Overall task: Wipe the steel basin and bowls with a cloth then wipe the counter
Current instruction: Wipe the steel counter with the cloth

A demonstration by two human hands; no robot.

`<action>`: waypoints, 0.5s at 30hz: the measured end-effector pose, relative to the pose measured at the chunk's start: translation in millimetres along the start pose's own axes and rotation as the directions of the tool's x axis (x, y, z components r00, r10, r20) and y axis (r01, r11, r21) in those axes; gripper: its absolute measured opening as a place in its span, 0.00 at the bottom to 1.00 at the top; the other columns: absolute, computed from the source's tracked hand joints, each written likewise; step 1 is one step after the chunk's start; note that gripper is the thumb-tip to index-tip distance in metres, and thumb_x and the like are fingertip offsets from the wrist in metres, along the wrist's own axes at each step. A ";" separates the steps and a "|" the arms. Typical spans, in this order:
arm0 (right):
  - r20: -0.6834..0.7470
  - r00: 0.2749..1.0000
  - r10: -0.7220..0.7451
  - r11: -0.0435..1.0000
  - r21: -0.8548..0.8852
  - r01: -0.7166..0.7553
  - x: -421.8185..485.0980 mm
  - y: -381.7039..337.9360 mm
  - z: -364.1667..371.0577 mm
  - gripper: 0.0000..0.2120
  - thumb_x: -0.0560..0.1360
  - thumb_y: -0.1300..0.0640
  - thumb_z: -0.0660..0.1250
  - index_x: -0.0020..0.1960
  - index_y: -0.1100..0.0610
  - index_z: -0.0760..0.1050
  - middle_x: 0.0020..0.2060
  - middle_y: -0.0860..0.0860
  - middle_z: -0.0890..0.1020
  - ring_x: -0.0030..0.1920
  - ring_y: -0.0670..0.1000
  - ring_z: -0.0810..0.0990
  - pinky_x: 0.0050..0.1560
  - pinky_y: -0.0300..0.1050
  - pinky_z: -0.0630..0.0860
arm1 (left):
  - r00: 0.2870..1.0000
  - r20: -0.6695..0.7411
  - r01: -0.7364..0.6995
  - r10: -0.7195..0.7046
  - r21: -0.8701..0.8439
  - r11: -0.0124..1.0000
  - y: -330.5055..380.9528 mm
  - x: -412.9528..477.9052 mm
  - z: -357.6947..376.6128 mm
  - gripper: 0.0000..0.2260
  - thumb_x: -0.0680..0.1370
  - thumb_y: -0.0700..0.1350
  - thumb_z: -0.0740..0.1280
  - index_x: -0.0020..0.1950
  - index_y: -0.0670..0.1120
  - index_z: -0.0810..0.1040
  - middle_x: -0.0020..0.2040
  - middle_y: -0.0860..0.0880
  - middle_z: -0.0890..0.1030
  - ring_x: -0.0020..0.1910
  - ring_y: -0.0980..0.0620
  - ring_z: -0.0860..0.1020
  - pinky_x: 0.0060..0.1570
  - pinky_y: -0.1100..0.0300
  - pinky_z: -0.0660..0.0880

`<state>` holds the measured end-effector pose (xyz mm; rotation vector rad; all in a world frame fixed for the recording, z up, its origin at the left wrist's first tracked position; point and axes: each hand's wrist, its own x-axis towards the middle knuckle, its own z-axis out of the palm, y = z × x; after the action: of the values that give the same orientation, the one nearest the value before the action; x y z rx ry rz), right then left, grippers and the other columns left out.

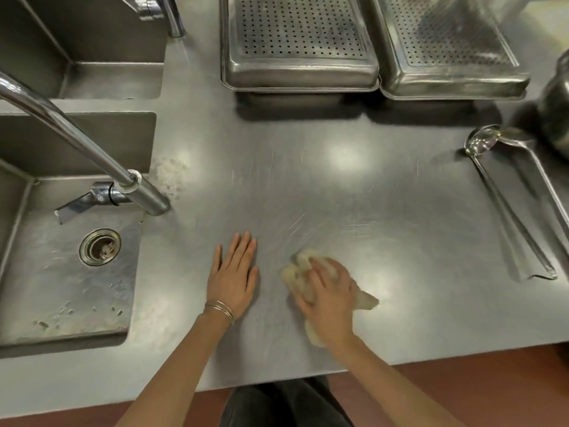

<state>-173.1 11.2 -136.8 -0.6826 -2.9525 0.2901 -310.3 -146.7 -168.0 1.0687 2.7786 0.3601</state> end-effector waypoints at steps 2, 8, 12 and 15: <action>0.018 0.893 -0.449 0.893 0.007 0.449 4.0 17.8 9.7 0.19 0.69 0.42 0.63 0.56 0.49 0.74 0.60 0.47 0.77 0.61 0.59 0.69 0.51 0.56 0.71 | 1.000 -0.011 0.006 -0.007 -0.019 1.000 -1.2 3.6 -0.8 0.23 0.79 0.50 0.48 0.73 0.45 0.61 0.74 0.48 0.60 0.74 0.51 0.53 0.72 0.50 0.45; -0.033 0.995 -0.098 0.995 0.022 0.099 95.3 140.2 -15.1 0.20 0.69 0.45 0.63 0.59 0.49 0.71 0.61 0.53 0.75 0.60 0.62 0.71 0.55 0.59 0.73 | 0.997 -0.062 0.049 -0.052 -0.055 0.997 9.8 32.2 -4.6 0.24 0.78 0.49 0.48 0.72 0.44 0.64 0.74 0.47 0.63 0.74 0.50 0.55 0.73 0.51 0.44; -0.061 0.829 0.556 0.829 0.104 -0.549 180.3 151.6 -36.6 0.17 0.73 0.42 0.58 0.57 0.51 0.69 0.57 0.53 0.77 0.62 0.61 0.69 0.60 0.58 0.67 | 0.991 -0.075 0.104 -0.107 -0.046 0.994 22.3 71.4 -8.7 0.27 0.77 0.53 0.45 0.75 0.45 0.58 0.75 0.49 0.57 0.75 0.53 0.49 0.73 0.50 0.42; -0.053 0.871 0.488 0.871 0.087 -0.483 193.4 106.2 -21.9 0.20 0.73 0.43 0.60 0.60 0.53 0.70 0.58 0.54 0.76 0.62 0.62 0.69 0.59 0.59 0.68 | 0.990 -0.027 0.139 -0.139 -0.002 0.990 28.9 100.5 -8.3 0.29 0.76 0.55 0.41 0.76 0.46 0.54 0.76 0.49 0.53 0.75 0.51 0.46 0.72 0.49 0.39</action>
<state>-298.1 194.1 -127.3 -1.3918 -2.6378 0.3939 -367.7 -59.6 -156.8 0.8704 2.8561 0.3598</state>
